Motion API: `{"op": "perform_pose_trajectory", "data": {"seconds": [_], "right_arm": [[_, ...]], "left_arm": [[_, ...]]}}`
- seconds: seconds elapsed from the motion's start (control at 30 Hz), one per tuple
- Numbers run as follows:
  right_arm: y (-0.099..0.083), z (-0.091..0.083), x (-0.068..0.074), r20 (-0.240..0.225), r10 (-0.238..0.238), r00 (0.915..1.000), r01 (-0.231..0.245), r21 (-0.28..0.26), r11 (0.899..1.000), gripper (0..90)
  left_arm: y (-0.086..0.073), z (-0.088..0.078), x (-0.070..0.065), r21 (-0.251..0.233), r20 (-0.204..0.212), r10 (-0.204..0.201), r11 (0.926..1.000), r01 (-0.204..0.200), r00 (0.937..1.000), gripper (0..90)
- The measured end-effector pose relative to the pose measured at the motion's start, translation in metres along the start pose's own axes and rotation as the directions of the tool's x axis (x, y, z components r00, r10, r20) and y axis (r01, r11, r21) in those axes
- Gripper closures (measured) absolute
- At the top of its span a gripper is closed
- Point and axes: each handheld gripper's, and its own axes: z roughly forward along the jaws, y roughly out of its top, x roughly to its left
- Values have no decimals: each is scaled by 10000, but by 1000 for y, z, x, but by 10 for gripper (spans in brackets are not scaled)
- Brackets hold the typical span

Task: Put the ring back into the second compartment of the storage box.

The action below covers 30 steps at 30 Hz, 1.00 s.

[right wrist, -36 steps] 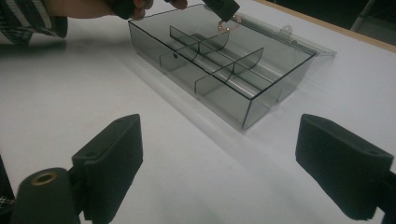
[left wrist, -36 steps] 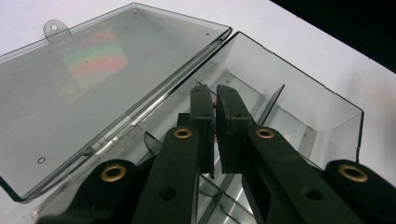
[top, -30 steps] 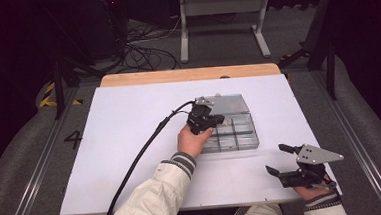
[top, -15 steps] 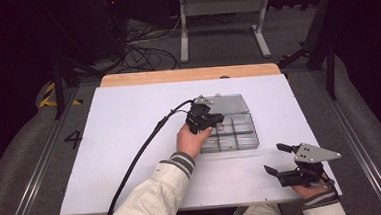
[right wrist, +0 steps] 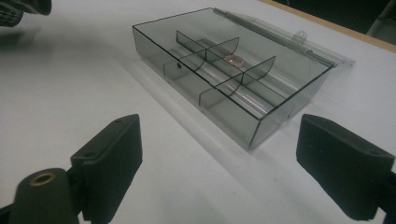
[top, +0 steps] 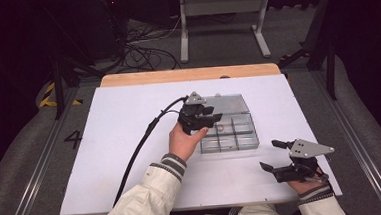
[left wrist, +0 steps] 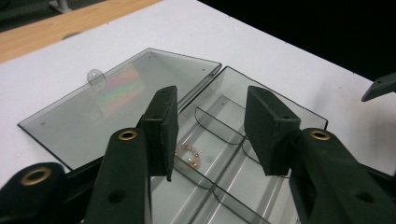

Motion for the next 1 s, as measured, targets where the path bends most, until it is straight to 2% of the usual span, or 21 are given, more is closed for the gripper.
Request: {"op": "perform_pose_trajectory", "data": {"seconds": [0.03,0.13,0.2,0.47,0.63,0.7,1.0], "right_arm": [[0,1,0,-5,7,10000,-7,15,10000,149],[0,1,0,-12,23,10000,-23,8,10000,148],[0,1,0,4,25,10000,-25,-5,10000,148],[0,1,1,50,10,10000,-10,38,10000,147],[-1,-1,1,105,59,9999,-59,9,10000,147],[-1,-2,2,139,80,9999,-80,21,10000,146],[-1,-2,2,189,91,9998,-91,49,9999,141]], "left_arm": [[0,-3,0,2,-100,91,10000,-91,9999,541],[0,-10,0,-193,-50,-39,9998,38,10000,518],[1,-14,-1,-213,-6,10,9998,-10,10000,507],[3,-30,-9,-132,-143,602,9981,-604,9981,480],[0,-40,-10,-217,-181,539,9983,-543,9984,473],[-1,-46,-10,-260,-193,547,9981,-551,9983,466],[-6,-79,-19,-547,-305,1034,9930,-1050,9942,401]]}}
